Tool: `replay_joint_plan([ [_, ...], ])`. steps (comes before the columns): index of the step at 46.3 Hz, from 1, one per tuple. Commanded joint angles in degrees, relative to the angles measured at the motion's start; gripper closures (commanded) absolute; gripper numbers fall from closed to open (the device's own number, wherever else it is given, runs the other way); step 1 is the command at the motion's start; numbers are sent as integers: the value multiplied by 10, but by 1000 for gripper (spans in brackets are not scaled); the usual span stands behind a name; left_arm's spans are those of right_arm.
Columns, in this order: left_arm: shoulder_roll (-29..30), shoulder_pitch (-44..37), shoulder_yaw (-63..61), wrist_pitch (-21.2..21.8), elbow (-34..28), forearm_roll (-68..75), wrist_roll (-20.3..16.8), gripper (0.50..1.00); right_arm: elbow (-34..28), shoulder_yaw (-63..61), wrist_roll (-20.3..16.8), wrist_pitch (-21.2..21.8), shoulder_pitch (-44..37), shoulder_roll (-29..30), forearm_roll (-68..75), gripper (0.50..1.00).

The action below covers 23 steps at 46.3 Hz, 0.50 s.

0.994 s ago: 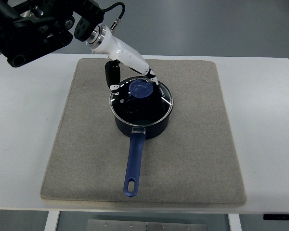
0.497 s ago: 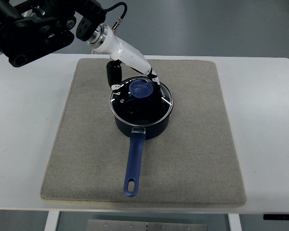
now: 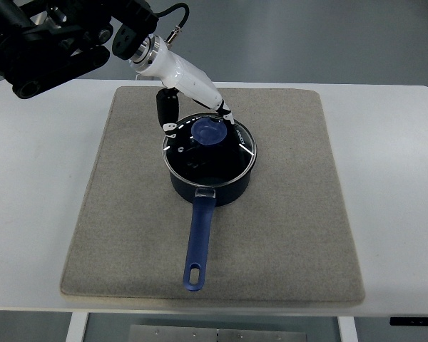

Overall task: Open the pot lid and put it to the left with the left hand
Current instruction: 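Close the left hand fingers around the blue knob of the lid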

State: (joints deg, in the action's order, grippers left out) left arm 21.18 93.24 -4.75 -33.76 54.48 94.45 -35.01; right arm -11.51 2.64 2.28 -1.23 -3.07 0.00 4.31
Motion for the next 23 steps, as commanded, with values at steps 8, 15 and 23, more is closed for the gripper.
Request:
replay_joint_plan([
  [8, -1, -1, -1, -4, 1, -1, 0, 553, 0, 0, 0, 0, 0, 0, 0, 585],
  [15, -9, -2, -1, -4, -1, 0, 0, 561, 0, 0, 0, 0, 0, 0, 0, 585],
  [23, -17, -4, -1, -3, -2, 2, 0, 606, 0, 0, 0, 0, 0, 0, 0, 585],
])
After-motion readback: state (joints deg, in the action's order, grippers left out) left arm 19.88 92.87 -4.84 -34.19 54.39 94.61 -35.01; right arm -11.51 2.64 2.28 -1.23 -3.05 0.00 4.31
